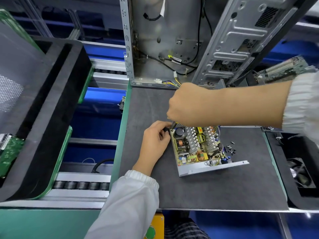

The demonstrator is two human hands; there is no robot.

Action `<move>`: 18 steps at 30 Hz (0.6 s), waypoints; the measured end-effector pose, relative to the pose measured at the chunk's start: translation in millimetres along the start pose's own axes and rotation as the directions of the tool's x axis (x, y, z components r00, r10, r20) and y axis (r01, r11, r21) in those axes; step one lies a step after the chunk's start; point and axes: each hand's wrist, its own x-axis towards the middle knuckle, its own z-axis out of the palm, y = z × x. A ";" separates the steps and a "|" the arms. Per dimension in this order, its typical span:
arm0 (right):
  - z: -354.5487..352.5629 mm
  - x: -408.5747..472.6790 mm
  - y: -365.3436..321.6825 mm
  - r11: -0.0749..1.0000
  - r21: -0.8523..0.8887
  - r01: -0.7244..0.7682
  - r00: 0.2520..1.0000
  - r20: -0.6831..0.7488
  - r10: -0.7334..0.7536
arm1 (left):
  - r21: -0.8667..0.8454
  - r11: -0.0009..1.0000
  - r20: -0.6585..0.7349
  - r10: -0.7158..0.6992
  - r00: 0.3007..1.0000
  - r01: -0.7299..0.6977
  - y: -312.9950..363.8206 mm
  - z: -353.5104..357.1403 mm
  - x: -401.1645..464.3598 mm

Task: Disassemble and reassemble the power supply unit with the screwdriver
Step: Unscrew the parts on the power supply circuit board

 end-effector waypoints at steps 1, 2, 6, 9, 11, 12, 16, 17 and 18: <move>-0.8 0.8 -2.8 0.999 0.035 -0.024 1.000 0.021 0.023 | 0.003 1.000 0.000 0.001 1.000 -0.001 0.4 -0.2 0.4; 0.2 2.4 -4.5 0.996 0.078 -0.054 0.998 0.044 0.050 | 0.003 1.000 -0.001 -0.001 1.000 0.001 1.0 -0.3 0.7; 3.9 -0.1 2.0 0.997 0.078 -0.014 0.999 -0.034 0.017 | -0.006 1.000 0.006 -0.006 1.000 0.006 1.7 -0.8 -0.5; 2.3 -4.4 7.2 0.999 0.052 0.010 0.999 -0.037 -0.009 | 0.007 1.000 0.001 -0.009 1.000 0.009 0.8 -0.3 -0.6; 0.9 -1.1 2.9 1.000 -0.002 0.008 1.000 -0.026 -0.008 | 0.014 1.000 0.000 -0.009 1.000 0.009 2.1 -0.4 -0.2; 0.7 0.5 0.2 1.000 -0.004 -0.011 1.000 -0.016 0.011 | 0.017 1.000 0.002 -0.006 1.000 0.006 2.8 -0.6 -0.2; 8.9 5.8 1.0 0.987 0.133 -0.090 0.995 -0.027 0.094 | 0.012 1.000 0.009 -0.009 1.000 0.008 3.5 -1.8 -0.8; 10.0 5.6 4.2 0.984 0.165 -0.062 0.997 -0.046 0.070 | 0.009 1.000 0.007 -0.010 1.000 0.010 3.3 -2.0 -1.0; 10.3 5.3 7.4 0.983 0.184 -0.023 0.997 -0.063 0.035 | 0.005 1.000 0.004 -0.011 1.000 0.011 3.1 -1.9 -1.0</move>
